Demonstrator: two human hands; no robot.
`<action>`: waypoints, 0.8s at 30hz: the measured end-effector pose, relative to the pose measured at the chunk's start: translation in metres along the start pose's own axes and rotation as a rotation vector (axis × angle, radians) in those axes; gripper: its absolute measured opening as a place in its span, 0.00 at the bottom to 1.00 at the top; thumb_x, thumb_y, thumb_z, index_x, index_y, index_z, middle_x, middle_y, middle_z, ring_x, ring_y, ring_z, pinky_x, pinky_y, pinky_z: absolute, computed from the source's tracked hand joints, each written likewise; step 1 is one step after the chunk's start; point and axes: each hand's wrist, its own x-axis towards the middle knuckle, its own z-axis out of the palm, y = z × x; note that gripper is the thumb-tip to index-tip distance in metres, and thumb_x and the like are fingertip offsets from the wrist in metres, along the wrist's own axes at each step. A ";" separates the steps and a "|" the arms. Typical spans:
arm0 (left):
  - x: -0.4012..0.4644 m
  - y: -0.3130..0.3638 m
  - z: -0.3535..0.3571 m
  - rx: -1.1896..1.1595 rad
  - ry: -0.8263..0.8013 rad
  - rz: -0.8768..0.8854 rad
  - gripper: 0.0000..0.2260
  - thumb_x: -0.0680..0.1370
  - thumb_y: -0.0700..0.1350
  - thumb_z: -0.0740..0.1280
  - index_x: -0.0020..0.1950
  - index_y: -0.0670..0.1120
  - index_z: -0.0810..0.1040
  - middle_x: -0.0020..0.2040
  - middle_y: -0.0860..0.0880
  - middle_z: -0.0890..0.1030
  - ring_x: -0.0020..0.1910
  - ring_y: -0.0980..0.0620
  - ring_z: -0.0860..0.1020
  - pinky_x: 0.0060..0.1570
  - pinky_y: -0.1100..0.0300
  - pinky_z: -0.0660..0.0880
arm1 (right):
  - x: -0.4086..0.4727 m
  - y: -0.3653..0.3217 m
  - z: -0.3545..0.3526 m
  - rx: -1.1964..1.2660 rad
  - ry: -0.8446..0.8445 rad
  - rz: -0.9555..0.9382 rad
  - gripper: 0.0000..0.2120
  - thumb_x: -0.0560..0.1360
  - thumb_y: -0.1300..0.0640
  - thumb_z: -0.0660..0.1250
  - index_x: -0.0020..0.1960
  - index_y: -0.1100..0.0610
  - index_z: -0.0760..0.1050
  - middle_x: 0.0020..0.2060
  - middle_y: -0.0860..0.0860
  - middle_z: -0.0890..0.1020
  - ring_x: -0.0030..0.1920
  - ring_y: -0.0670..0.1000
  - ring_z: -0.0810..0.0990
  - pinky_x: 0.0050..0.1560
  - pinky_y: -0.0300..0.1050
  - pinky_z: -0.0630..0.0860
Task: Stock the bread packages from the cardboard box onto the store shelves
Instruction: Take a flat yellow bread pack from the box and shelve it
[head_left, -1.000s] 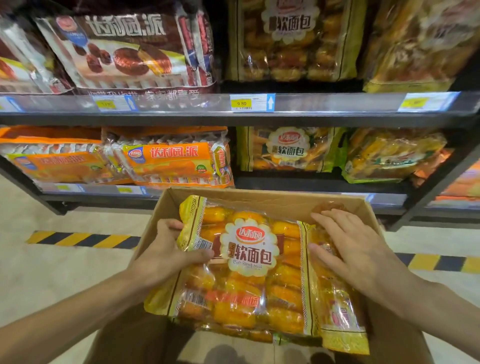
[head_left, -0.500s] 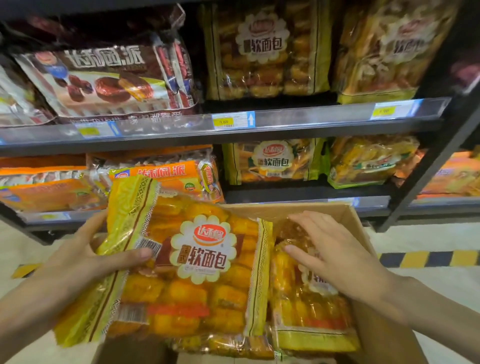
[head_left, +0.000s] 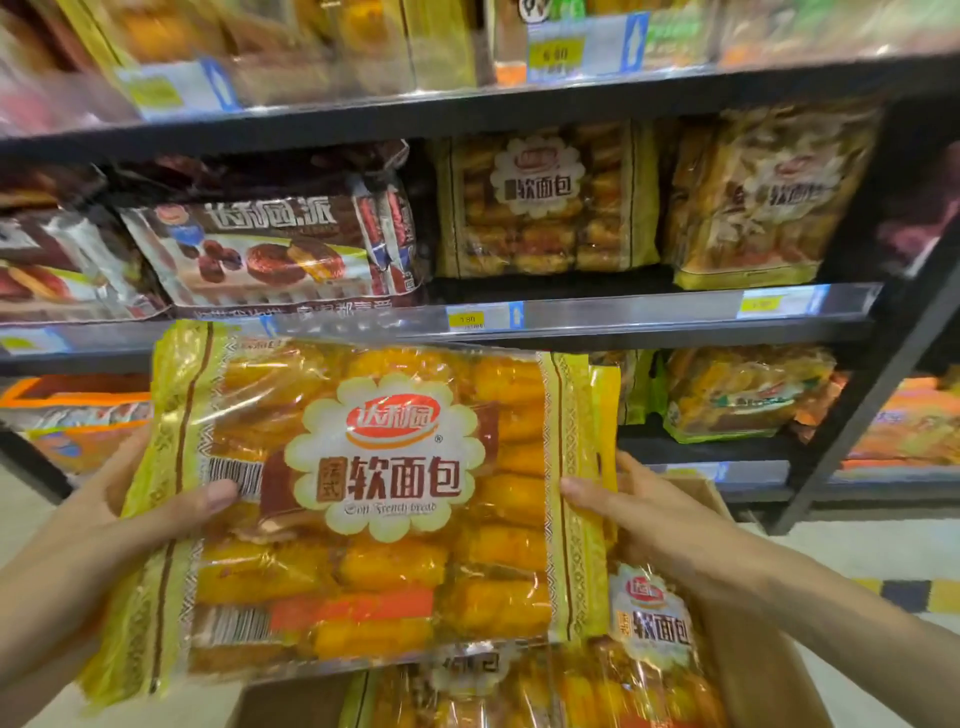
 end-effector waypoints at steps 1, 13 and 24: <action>-0.007 0.019 0.014 -0.025 -0.019 0.005 0.36 0.69 0.60 0.80 0.75 0.62 0.71 0.71 0.52 0.78 0.71 0.42 0.76 0.68 0.30 0.69 | -0.004 -0.007 -0.004 0.016 -0.023 -0.003 0.33 0.70 0.38 0.76 0.71 0.45 0.71 0.59 0.48 0.87 0.60 0.53 0.86 0.68 0.62 0.76; 0.052 0.113 0.136 -0.254 -0.214 0.148 0.33 0.54 0.56 0.87 0.56 0.48 0.85 0.52 0.40 0.88 0.44 0.43 0.88 0.41 0.51 0.85 | -0.039 -0.099 -0.094 -0.071 0.270 -0.185 0.29 0.68 0.37 0.77 0.64 0.49 0.80 0.55 0.52 0.89 0.54 0.54 0.89 0.57 0.55 0.80; 0.139 0.147 0.192 -0.162 -0.191 0.122 0.25 0.71 0.51 0.78 0.65 0.47 0.77 0.54 0.43 0.88 0.53 0.40 0.87 0.57 0.41 0.81 | -0.001 -0.132 -0.155 -0.102 0.450 -0.185 0.29 0.69 0.37 0.75 0.64 0.51 0.81 0.54 0.52 0.89 0.56 0.57 0.88 0.68 0.62 0.77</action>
